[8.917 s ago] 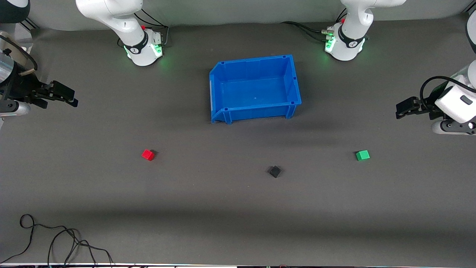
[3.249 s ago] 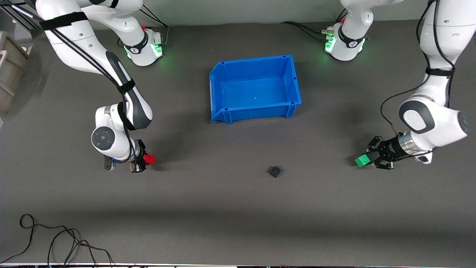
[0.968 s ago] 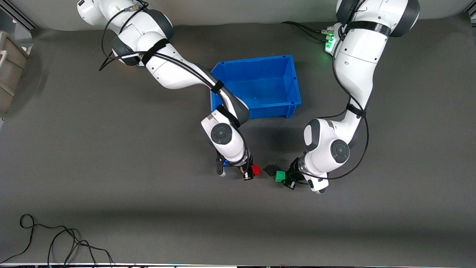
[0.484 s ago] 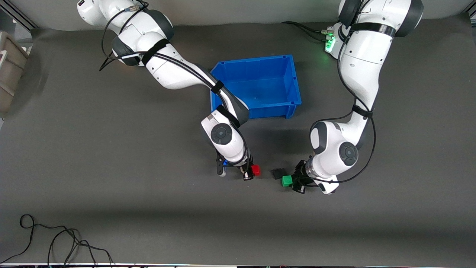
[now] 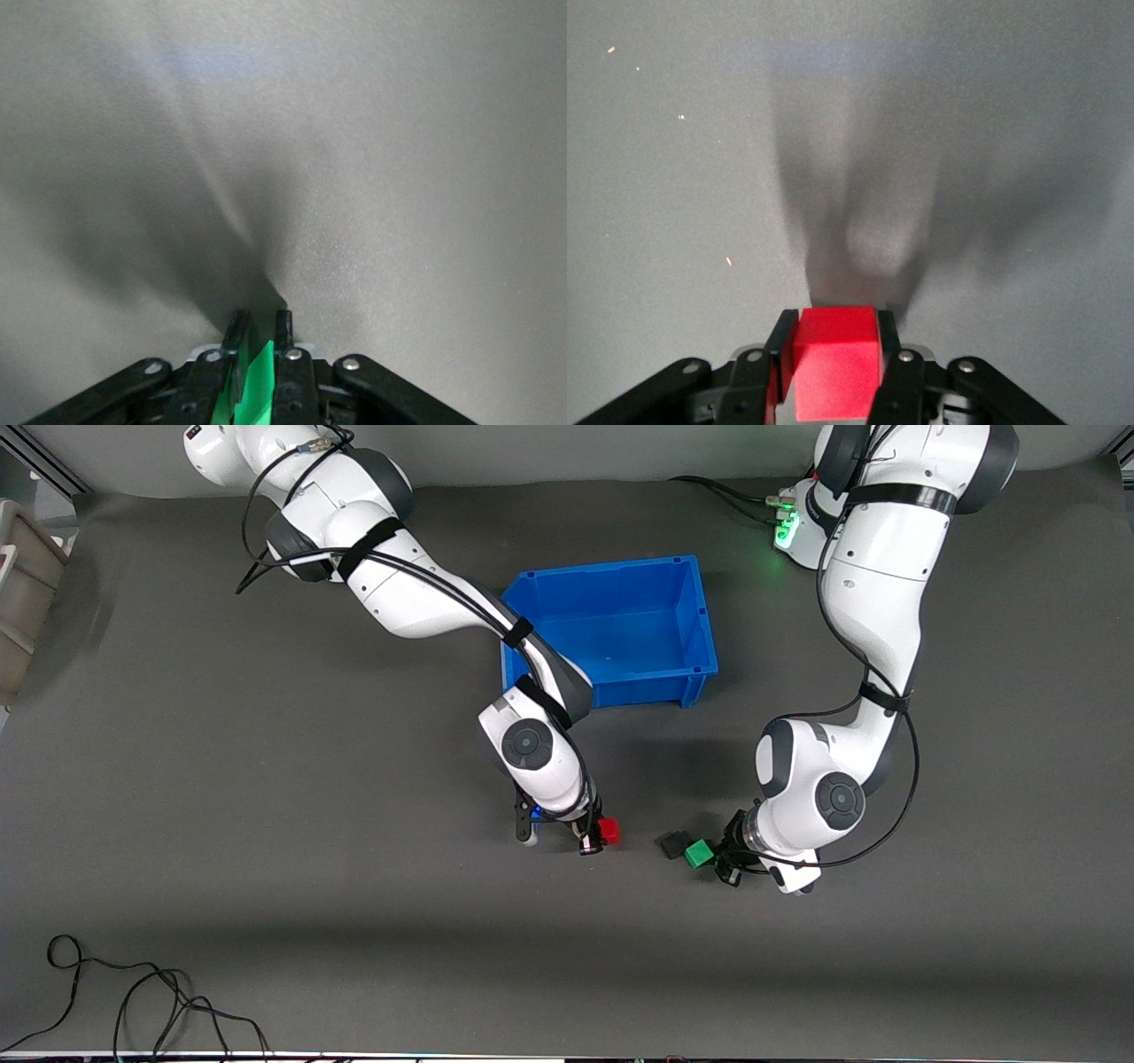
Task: Attach green and red cubes to black cube
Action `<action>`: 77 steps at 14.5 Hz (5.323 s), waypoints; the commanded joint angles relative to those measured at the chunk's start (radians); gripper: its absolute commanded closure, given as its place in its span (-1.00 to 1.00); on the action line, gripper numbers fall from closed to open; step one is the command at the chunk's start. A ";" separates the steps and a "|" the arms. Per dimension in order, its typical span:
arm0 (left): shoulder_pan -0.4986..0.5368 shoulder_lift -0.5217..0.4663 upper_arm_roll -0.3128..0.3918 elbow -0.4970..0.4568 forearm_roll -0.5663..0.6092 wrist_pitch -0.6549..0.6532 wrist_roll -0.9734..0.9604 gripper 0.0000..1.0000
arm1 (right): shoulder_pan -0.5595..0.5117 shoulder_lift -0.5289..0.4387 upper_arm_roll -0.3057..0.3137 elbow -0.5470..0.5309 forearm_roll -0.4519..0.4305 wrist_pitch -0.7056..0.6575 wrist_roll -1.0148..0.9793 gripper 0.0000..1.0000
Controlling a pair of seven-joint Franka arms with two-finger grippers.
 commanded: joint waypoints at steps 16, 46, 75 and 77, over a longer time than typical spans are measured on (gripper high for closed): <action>-0.004 -0.031 0.002 0.036 0.015 -0.053 -0.144 -1.00 | 0.007 0.029 0.042 0.028 0.010 0.107 0.042 0.68; 0.358 -0.508 -0.004 0.093 0.340 -0.788 1.104 -1.00 | -0.068 -0.094 0.031 -0.072 0.002 0.146 -0.012 -1.00; 0.300 -0.793 -0.012 -0.035 0.389 -0.898 1.221 -1.00 | -0.685 -1.196 -0.019 -0.709 0.016 -0.745 -1.603 -1.00; 0.301 -0.795 -0.010 -0.036 0.389 -0.898 1.246 -1.00 | -0.732 -1.236 -0.021 -0.719 0.017 -0.745 -1.720 -1.00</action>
